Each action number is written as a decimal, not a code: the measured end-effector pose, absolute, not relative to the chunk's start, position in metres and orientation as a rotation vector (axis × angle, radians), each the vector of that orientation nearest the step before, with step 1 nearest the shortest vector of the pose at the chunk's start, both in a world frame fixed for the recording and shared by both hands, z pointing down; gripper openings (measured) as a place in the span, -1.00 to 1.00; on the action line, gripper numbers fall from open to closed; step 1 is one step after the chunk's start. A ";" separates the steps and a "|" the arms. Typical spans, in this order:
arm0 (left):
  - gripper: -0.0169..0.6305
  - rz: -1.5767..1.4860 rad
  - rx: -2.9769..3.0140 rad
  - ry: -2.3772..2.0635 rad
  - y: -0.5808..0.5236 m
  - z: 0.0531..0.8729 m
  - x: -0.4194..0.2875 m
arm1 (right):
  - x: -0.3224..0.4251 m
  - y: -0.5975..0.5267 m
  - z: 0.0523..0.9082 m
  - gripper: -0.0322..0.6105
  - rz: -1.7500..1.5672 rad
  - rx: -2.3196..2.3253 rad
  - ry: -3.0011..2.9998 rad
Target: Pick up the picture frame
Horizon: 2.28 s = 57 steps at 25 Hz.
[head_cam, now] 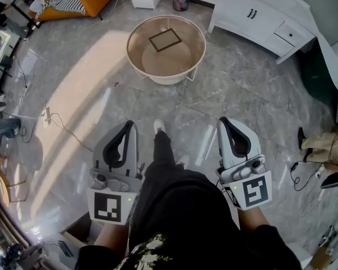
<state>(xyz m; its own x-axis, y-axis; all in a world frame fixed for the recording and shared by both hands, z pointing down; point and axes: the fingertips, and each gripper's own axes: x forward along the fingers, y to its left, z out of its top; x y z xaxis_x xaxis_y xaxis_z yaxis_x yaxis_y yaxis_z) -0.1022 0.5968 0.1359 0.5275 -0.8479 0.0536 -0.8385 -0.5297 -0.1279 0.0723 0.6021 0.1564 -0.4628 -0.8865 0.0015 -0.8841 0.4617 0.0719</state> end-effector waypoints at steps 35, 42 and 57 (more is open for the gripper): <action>-0.92 0.010 -2.643 1.467 0.375 0.113 -0.151 | 0.051 0.373 0.135 -0.91 -0.050 1.745 -2.623; -0.92 -0.057 -2.684 1.373 0.319 0.114 -0.166 | 0.046 0.319 0.138 -0.91 0.027 1.879 -2.560; -0.92 -0.100 -2.860 1.163 0.242 0.156 -0.148 | 0.042 0.281 0.173 -0.91 0.049 1.954 -2.392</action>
